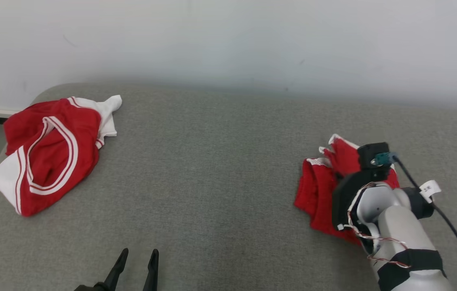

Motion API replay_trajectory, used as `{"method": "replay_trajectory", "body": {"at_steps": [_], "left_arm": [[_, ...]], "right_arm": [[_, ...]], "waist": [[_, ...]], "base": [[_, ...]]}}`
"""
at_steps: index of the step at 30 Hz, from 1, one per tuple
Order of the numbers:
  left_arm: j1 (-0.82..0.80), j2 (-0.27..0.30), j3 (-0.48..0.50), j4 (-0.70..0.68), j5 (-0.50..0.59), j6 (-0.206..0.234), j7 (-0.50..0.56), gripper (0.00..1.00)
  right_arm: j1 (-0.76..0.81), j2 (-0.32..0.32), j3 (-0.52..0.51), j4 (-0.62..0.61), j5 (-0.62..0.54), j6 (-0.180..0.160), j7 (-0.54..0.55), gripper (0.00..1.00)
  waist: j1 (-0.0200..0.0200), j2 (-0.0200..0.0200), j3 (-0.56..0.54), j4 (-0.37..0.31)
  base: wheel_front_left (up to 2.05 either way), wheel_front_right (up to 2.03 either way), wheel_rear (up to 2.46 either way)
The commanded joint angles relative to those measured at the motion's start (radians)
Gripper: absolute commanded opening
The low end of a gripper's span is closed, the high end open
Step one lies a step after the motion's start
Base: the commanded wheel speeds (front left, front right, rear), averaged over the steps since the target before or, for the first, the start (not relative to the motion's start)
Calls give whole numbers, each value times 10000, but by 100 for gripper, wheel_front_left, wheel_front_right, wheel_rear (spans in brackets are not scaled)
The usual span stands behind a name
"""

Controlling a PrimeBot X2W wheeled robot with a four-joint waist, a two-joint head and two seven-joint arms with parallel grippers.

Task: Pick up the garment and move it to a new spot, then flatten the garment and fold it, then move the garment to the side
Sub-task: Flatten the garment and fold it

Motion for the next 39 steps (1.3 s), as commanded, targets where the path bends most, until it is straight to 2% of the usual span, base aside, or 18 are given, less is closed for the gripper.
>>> {"method": "replay_trajectory", "body": {"at_steps": [1,10,11,12,15,18,23,28,29,30,31,35,39], "left_arm": [[62,-18,-10,45,-71,-23,-19,100],[213,-77,-9,141,-104,-24,-22,100],[235,-79,0,153,-108,-15,-22,100],[261,-80,8,159,-118,-12,-22,100],[280,-89,13,163,-138,-3,-23,100],[336,-79,69,140,-148,35,-24,100],[388,-125,73,75,-123,36,-24,100],[289,-173,27,123,-80,-62,-25,100],[274,-173,34,133,-82,-83,-25,100],[223,-169,53,131,-70,-67,-25,100],[190,-168,62,125,-67,-75,-25,100],[99,-189,69,151,-39,-123,-25,100],[84,-239,97,219,-29,-151,-26,100]], "right_arm": [[16,92,173,171,78,-20,-40,0],[53,164,930,884,432,-20,-187,0],[72,168,1004,924,498,-20,-174,75],[97,175,1004,942,743,-20,-168,100],[130,186,1415,682,2160,-20,-95,100],[179,125,1548,9,2976,-20,-80,100],[481,-792,868,-846,2348,-19,-377,100],[1001,-1231,286,-743,1056,-19,-730,100],[1078,-1182,245,-678,928,-19,-879,65],[1128,-1089,353,-415,704,-19,-1253,15],[1168,-980,484,-233,619,-19,-1397,0],[1134,-664,1003,380,355,-19,-1740,0],[1028,-305,1962,1157,352,-19,-2052,0]], "waist": [[1,0,-13,237],[1,0,-152,502],[1,0,-188,492],[1,0,-221,474],[1,0,-332,396],[1,0,-429,236],[1,0,-467,94],[1,0,-425,119],[1,0,-404,134],[1,0,-329,180],[1,0,-285,207],[1,0,-177,302],[1,0,-136,400]], "base": [[0,0,0],[0,0,0],[0,0,0],[0,0,0],[0,0,0],[0,0,0],[0,0,0],[0,0,0],[0,0,0],[0,0,0],[0,0,0],[0,0,0],[0,0,0]]}}
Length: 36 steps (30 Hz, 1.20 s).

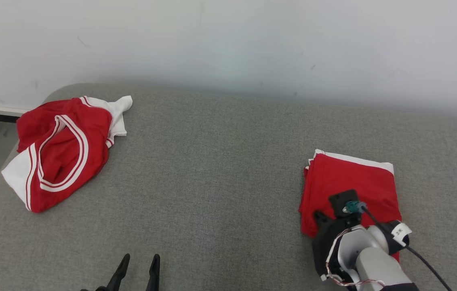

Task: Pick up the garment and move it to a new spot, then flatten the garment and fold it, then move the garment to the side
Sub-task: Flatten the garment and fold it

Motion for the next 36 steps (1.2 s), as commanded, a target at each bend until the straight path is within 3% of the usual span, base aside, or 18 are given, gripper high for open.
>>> {"method": "replay_trajectory", "body": {"at_steps": [1,9,10,13,19,27,36], "left_arm": [[-62,-45,28,41,-17,-54,-26,100],[173,-114,116,168,-34,-46,-26,100],[228,-119,141,174,-38,-40,-26,100],[371,-140,279,102,-7,7,-26,100],[681,-304,908,-157,307,45,-26,100],[1233,-842,2305,-650,1100,-448,-26,100],[1615,-1360,3543,-420,1903,-1211,-26,100]], "right_arm": [[-23,60,187,142,19,-17,-90,0],[255,346,1872,598,987,-17,-300,0],[295,356,1964,457,1196,-18,-392,6],[557,317,1929,-239,1703,-17,-774,100],[1775,250,711,-2269,2074,-17,-1351,100],[3877,451,-1578,-5026,2136,-17,-1796,100],[4884,471,-2442,-5881,2132,-17,-2354,100]], "waist": [[-1,-1,0,42],[-1,-1,-376,-12],[-1,-1,-463,-55],[-1,-1,-628,-245],[-1,-1,-997,-779],[-1,-1,-1354,-1496],[-1,-1,-1577,-2042]], "base": [[0,0,0],[0,0,0],[0,0,0],[0,0,0],[0,0,0],[0,0,0],[0,0,0]]}}
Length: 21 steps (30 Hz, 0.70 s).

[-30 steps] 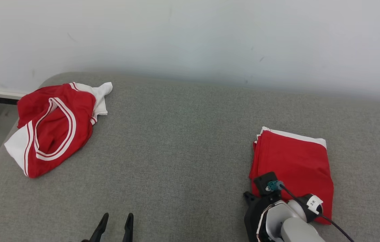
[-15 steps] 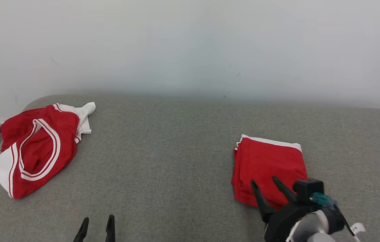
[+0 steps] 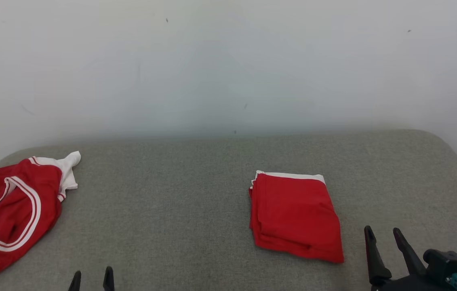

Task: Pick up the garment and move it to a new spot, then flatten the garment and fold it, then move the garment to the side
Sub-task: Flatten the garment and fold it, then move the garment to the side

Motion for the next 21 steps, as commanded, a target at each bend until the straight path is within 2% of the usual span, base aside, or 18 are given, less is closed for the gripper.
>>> {"method": "replay_trajectory", "body": {"at_steps": [1,11,21], "left_arm": [[178,-53,82,255,100,-81,-26,100],[190,-49,550,954,653,-101,-26,100],[328,-105,679,953,819,-184,-27,100]], "right_arm": [[160,12,-80,49,20,-17,-80,100],[410,15,-500,497,-271,-17,-28,100],[426,16,-332,602,-149,-17,32,100]], "waist": [[1,0,-133,-187],[1,0,-247,-367],[1,0,-222,-412]], "base": [[0,0,0],[0,0,0],[0,0,0]]}}
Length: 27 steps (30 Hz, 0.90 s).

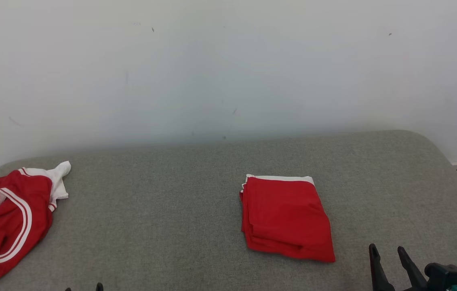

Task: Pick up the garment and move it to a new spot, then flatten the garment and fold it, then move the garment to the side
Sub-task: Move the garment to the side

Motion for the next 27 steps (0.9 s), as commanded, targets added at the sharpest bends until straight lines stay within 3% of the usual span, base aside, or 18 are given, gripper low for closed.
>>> {"method": "replay_trajectory", "body": {"at_steps": [1,8,12,14,21,25,27], "left_arm": [[150,-43,27,-20,75,20,-27,100],[159,-69,-35,-5,87,26,-27,100],[161,-68,-79,-27,52,56,-8,100],[144,-43,-111,-65,36,48,21,100],[-87,85,-285,-401,116,35,218,100],[-302,129,-565,-757,197,-18,447,100],[-419,151,-631,-850,215,-50,483,100]], "right_arm": [[52,12,38,23,38,-17,11,100],[-117,14,84,-30,83,-17,176,100],[-342,14,203,-37,82,-17,914,100],[-548,-10,120,11,13,-17,1637,100],[-2399,-2,-744,160,-411,-13,5780,100],[-3859,5,-1661,726,-1223,-16,7101,100],[-4183,13,-1867,919,-1340,-16,7192,100]], "waist": [[1,0,-2,-2],[1,0,9,87],[1,0,84,235],[1,0,159,335],[1,0,751,806],[1,0,1519,1367],[1,0,1743,1488]], "base": [[0,0,0],[0,0,0],[0,0,0],[0,0,0],[0,0,0],[0,0,0],[0,0,0]]}}
